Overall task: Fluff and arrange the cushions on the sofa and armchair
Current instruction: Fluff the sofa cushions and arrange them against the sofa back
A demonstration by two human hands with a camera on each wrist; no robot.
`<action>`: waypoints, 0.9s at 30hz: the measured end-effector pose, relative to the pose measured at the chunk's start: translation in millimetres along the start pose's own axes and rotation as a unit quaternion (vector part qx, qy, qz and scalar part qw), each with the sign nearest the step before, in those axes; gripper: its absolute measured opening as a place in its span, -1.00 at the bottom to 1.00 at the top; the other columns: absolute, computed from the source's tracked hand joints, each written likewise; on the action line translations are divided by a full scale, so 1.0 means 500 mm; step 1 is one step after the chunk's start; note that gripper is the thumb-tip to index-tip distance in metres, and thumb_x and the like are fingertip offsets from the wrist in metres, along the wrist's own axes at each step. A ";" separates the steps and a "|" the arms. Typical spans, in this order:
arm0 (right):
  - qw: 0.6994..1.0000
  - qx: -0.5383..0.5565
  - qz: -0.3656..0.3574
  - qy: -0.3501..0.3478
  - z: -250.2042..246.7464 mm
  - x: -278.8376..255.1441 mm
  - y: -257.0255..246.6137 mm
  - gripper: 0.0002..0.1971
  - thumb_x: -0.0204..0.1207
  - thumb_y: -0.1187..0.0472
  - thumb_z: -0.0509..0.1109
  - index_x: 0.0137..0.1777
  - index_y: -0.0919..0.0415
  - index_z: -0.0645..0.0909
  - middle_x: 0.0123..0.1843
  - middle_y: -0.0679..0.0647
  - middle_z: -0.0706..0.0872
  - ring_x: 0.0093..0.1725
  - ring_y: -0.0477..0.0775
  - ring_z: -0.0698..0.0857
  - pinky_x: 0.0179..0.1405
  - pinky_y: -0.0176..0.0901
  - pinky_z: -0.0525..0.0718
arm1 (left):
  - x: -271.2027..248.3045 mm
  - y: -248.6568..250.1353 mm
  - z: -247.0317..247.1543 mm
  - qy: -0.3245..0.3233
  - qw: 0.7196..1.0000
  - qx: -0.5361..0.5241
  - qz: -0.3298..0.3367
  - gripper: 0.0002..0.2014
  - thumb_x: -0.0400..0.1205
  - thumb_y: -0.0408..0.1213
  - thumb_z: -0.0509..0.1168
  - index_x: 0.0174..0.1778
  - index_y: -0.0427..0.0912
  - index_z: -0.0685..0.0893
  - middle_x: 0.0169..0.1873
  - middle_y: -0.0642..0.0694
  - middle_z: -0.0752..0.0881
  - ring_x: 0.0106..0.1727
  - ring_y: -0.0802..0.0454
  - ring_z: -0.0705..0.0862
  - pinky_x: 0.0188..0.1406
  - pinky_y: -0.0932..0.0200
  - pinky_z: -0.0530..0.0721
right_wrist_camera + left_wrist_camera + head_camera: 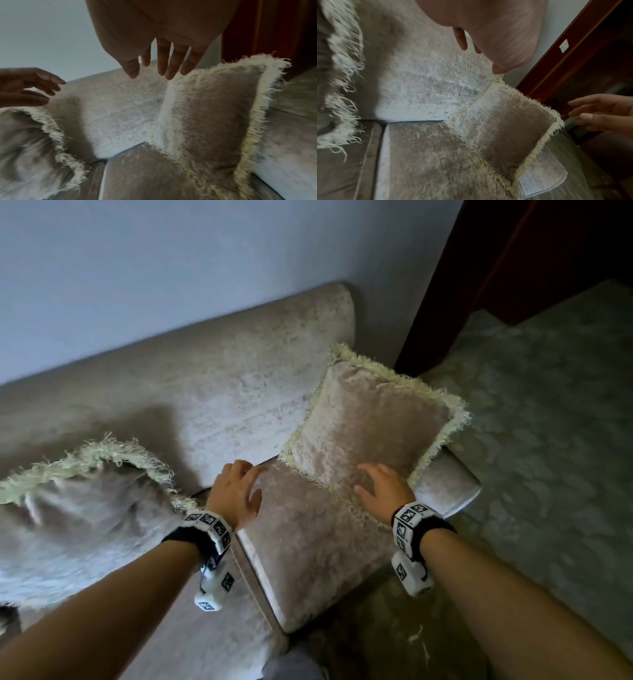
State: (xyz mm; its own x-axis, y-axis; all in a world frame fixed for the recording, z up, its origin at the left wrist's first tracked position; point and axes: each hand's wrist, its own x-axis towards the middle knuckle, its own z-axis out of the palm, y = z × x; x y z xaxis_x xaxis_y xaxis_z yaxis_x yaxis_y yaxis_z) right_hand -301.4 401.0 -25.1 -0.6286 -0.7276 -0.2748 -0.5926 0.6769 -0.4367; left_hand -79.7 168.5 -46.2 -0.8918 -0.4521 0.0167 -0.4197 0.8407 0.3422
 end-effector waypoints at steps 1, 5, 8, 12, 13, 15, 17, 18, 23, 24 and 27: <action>1.000 -0.003 0.012 -0.004 -0.005 0.008 0.022 -0.55 0.62 -0.02 0.31 0.51 -0.07 0.41 0.49 0.06 0.50 0.43 0.20 0.50 0.37 0.12 0.54 | 0.024 0.008 0.021 -0.016 1.000 -0.003 0.002 -0.52 0.47 -0.24 0.38 0.33 -0.04 0.51 0.11 -0.20 0.57 0.07 -0.21 0.54 -0.02 -0.15 0.64; 0.998 -0.002 0.063 -0.023 -0.025 0.051 0.112 -0.51 0.62 -0.09 0.30 0.54 -0.09 0.37 0.48 0.05 0.51 0.36 0.17 0.57 0.30 0.10 0.59 | 0.133 0.031 0.090 -0.077 0.996 -0.033 0.010 -0.52 0.57 -0.21 0.31 0.44 -0.02 0.47 0.23 -0.17 0.49 0.25 -0.19 0.46 0.19 -0.14 0.58; 0.994 0.022 0.103 -0.030 -0.048 0.101 0.176 -0.50 0.61 -0.10 0.30 0.54 -0.15 0.34 0.48 0.04 0.51 0.32 0.16 0.60 0.28 0.12 0.61 | 0.231 0.046 0.128 -0.107 0.991 -0.083 -0.005 -0.51 0.62 -0.20 0.27 0.50 -0.05 0.42 0.29 -0.16 0.43 0.25 -0.17 0.52 0.21 -0.11 0.59; 0.988 0.058 0.145 -0.001 -0.071 0.167 0.258 -0.49 0.61 -0.07 0.32 0.55 -0.15 0.33 0.45 0.05 0.53 0.26 0.13 0.62 0.14 0.03 0.66 | 0.345 0.048 0.177 -0.158 0.982 -0.102 -0.012 -0.49 0.65 -0.16 0.25 0.53 0.08 0.33 0.30 -0.08 0.37 0.00 -0.04 0.66 -0.03 0.00 0.69; 0.985 0.071 0.160 0.006 -0.071 0.177 0.276 -0.49 0.61 -0.07 0.32 0.55 -0.16 0.32 0.44 0.05 0.53 0.24 0.12 0.63 0.12 0.02 0.67 | 0.370 0.050 0.188 -0.173 0.980 -0.094 -0.017 -0.48 0.65 -0.15 0.26 0.53 0.11 0.30 0.31 -0.06 0.36 -0.03 -0.03 0.67 -0.06 0.01 0.70; 0.979 0.096 0.181 0.010 -0.063 0.191 0.309 -0.47 0.60 -0.07 0.33 0.55 -0.19 0.30 0.46 0.03 0.51 0.25 0.11 0.63 0.13 0.06 0.69 | 0.416 0.053 0.210 -0.189 0.978 -0.081 -0.024 -0.45 0.64 -0.13 0.26 0.54 0.16 0.25 0.32 -0.04 0.34 -0.05 -0.01 0.68 -0.10 0.01 0.72; 0.976 0.108 0.189 0.011 -0.047 0.208 0.344 -0.42 0.58 -0.05 0.35 0.57 -0.23 0.25 0.49 0.04 0.48 0.25 0.13 0.64 0.11 0.10 0.71 | 0.462 0.053 0.237 -0.193 0.978 -0.072 -0.029 -0.42 0.63 -0.13 0.28 0.56 0.18 0.22 0.33 -0.05 0.33 -0.06 -0.02 0.68 -0.09 0.01 0.73; 0.975 0.110 0.195 0.009 -0.034 0.220 0.362 -0.40 0.57 -0.04 0.36 0.58 -0.25 0.21 0.51 0.05 0.44 0.25 0.14 0.64 0.09 0.11 0.71 | 0.485 0.051 0.253 -0.193 0.978 -0.069 -0.035 -0.40 0.63 -0.14 0.29 0.57 0.18 0.22 0.33 -0.06 0.33 -0.06 -0.02 0.68 -0.08 0.00 0.73; 0.978 0.097 0.184 0.005 0.046 0.291 0.439 -0.10 0.47 -0.09 0.46 0.60 -0.45 -0.12 0.69 0.09 -0.09 0.52 0.31 0.37 0.23 0.13 0.66 | 0.577 0.031 0.327 -0.165 0.983 -0.075 -0.039 -0.40 0.65 -0.10 0.26 0.60 0.18 0.21 0.39 -0.11 0.35 -0.09 -0.04 0.68 -0.12 -0.04 0.72; 0.978 0.103 0.181 0.008 0.063 0.306 0.448 -0.01 0.44 -0.11 0.50 0.57 -0.50 -0.22 0.69 0.08 -0.17 0.57 0.36 0.28 0.31 0.17 0.61 | 0.590 0.024 0.340 -0.162 0.983 -0.074 -0.039 -0.39 0.65 -0.09 0.27 0.61 0.19 0.20 0.41 -0.11 0.33 -0.05 -0.05 0.67 -0.11 -0.05 0.71; 0.974 0.127 0.184 0.023 0.111 0.334 0.467 0.15 0.33 -0.19 0.58 0.48 -0.59 -0.39 0.69 0.06 -0.32 0.63 0.42 0.11 0.42 0.27 0.51 | 0.628 -0.003 0.373 -0.168 0.984 -0.054 -0.019 -0.32 0.62 -0.03 0.31 0.62 0.24 0.15 0.46 -0.12 0.25 0.29 -0.13 0.54 0.00 -0.10 0.72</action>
State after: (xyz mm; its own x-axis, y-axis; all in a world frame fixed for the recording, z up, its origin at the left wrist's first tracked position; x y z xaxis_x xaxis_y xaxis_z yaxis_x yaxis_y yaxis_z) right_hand -516.9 431.1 -220.6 -0.8008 -0.4310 -0.4158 -0.1829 0.8372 -0.5155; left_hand -390.6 80.7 -216.7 -0.8888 -0.3432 -0.3037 -0.4497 0.7807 0.4339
